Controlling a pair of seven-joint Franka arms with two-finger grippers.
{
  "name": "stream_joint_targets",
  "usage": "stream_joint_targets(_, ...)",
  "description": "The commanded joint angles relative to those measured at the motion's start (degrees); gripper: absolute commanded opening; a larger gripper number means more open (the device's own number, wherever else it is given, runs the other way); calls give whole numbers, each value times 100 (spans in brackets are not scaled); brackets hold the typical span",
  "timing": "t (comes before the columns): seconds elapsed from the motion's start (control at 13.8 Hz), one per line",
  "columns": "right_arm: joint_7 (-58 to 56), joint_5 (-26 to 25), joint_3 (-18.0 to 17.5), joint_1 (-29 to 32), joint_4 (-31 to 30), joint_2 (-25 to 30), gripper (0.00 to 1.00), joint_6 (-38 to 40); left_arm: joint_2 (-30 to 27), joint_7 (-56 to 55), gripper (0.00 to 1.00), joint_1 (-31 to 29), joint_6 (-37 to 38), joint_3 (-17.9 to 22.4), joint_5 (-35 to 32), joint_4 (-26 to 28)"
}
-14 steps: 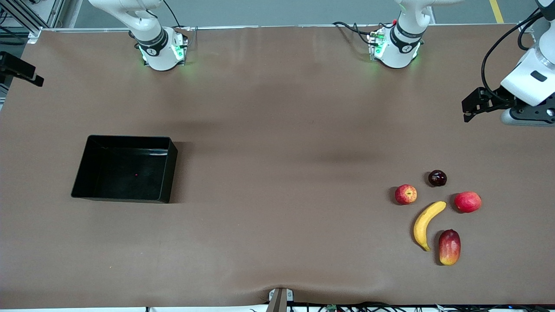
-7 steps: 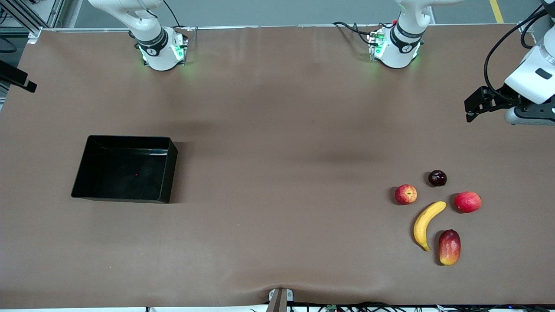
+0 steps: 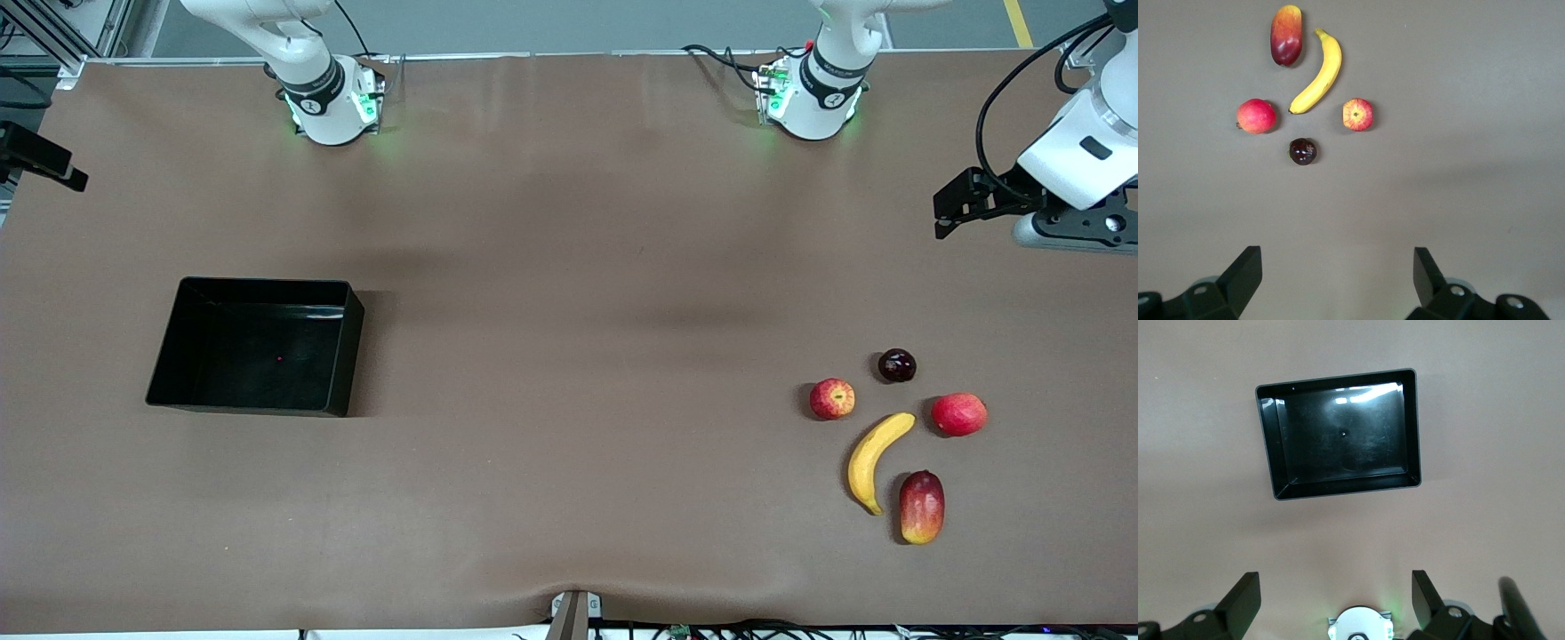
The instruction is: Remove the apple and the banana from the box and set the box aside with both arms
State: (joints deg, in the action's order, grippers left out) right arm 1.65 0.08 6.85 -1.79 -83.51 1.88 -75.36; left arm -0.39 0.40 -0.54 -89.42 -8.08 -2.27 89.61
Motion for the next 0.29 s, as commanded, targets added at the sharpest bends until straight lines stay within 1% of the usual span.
stream_joint_targets(0.0, 55, -219, -237, -58, -43, 49, 100, -58, -32, 39, 100, 11, 197, 26, 113, -102)
stream_joint_targets(0.22, 46, -166, -228, -49, -60, 58, 100, -84, -32, 48, 100, 2, 206, 34, 113, -102)
